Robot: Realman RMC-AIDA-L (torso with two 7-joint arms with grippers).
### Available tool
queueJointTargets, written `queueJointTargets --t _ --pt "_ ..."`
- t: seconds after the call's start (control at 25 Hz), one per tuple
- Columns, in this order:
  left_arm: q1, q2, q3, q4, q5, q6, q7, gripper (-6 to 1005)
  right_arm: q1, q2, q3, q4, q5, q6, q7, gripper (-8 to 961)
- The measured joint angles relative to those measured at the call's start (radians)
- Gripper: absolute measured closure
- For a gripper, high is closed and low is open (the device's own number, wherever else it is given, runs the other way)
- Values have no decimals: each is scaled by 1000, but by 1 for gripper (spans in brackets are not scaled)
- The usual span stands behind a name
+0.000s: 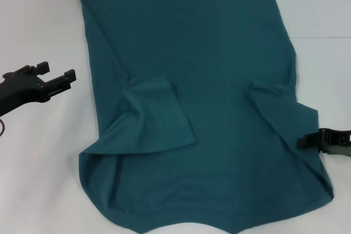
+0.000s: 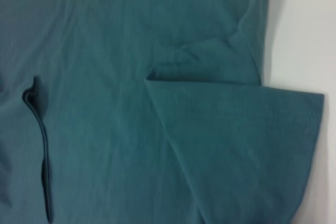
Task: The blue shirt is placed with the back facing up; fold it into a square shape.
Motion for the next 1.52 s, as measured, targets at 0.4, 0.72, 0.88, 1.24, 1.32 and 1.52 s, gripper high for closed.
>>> queueJointTargets --t 0.4,0.72,0.88,1.24,1.32,1.52 --pt "3 -1 0 0 0 0 0 202 26 -1 -4 35 -2 24 -35 610" --pt "3 -1 0 0 0 0 -1 202 38 -1 -22 35 5 26 -59 839" --pt "3 -2 0 0 0 0 -2 202 52 -4 -55 32 5 26 -60 929" --pt "5 -2 -1 0 0 2 -6 202 98 -5 -121 38 -9 5 -58 952" --pt "6 -2 -1 0 0 3 -6 202 114 -6 -130 44 -38 -8 -52 952" --pt "10 -3 -2 0 -1 4 -6 201 135 -2 -139 48 -81 -51 -48 953"
